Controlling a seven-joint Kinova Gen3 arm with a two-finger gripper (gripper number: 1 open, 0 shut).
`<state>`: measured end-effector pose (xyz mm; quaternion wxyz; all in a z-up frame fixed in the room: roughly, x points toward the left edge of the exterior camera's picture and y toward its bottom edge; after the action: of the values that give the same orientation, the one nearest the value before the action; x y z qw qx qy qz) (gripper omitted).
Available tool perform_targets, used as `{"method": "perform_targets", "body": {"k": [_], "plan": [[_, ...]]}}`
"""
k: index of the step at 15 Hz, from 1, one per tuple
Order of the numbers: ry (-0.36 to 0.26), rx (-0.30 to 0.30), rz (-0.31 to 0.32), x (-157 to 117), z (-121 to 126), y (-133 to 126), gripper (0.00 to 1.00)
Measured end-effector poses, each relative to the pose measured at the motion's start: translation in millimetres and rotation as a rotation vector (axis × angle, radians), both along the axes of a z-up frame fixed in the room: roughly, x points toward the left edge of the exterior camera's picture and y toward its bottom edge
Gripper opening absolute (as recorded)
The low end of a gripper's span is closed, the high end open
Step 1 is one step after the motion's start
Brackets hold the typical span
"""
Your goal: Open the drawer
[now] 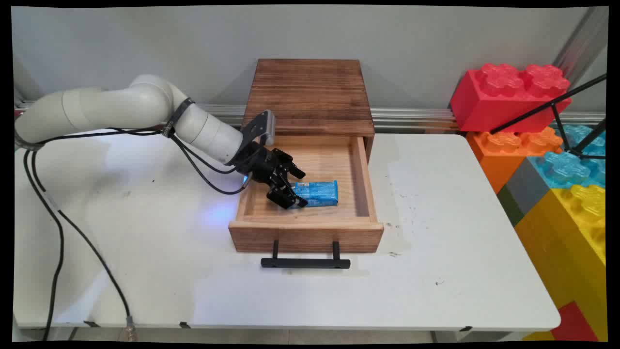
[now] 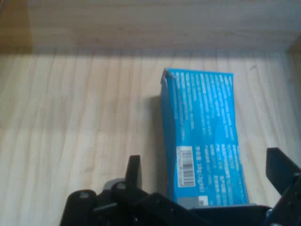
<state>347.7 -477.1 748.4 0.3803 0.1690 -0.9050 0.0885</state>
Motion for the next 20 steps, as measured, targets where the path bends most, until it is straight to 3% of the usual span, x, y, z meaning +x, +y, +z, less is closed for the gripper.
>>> {"method": "perform_targets", "body": {"k": [8,20], "plan": [[-0.019,0.028,0.028,-8,41,9,1.0],[-0.102,0.095,0.122,-38,124,47,1.0]]}}
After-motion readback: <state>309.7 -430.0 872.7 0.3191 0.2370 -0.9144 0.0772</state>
